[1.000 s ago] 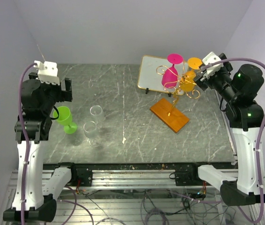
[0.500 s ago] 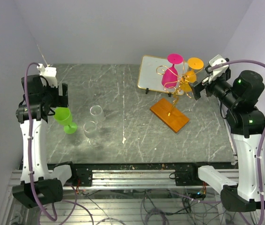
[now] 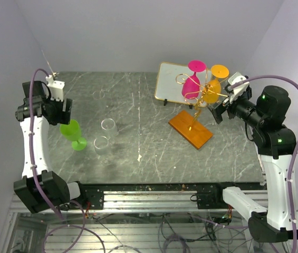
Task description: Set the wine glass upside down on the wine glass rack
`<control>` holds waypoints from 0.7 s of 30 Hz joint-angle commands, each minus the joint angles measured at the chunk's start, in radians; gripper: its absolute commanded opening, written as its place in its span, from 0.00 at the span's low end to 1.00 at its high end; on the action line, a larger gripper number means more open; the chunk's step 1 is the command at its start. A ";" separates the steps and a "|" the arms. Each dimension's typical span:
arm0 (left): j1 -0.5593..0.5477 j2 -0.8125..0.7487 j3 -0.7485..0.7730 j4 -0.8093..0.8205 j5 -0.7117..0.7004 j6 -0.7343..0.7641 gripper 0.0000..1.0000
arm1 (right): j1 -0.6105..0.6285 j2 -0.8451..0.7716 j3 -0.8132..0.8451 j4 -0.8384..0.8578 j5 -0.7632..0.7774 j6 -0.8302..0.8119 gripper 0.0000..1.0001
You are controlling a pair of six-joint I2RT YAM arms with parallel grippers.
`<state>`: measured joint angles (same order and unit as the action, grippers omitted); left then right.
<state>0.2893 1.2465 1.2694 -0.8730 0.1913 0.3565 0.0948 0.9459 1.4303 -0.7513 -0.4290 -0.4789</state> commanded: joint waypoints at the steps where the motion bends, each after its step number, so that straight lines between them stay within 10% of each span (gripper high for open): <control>1: 0.072 0.040 0.050 -0.108 0.046 0.125 0.83 | 0.007 -0.017 -0.003 -0.015 -0.016 -0.006 1.00; 21: 0.083 0.185 0.019 -0.130 0.083 0.196 0.43 | 0.007 -0.008 -0.038 -0.002 -0.046 -0.016 0.99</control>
<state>0.3695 1.4147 1.2881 -0.9939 0.2306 0.5426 0.0994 0.9379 1.4109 -0.7578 -0.4561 -0.4900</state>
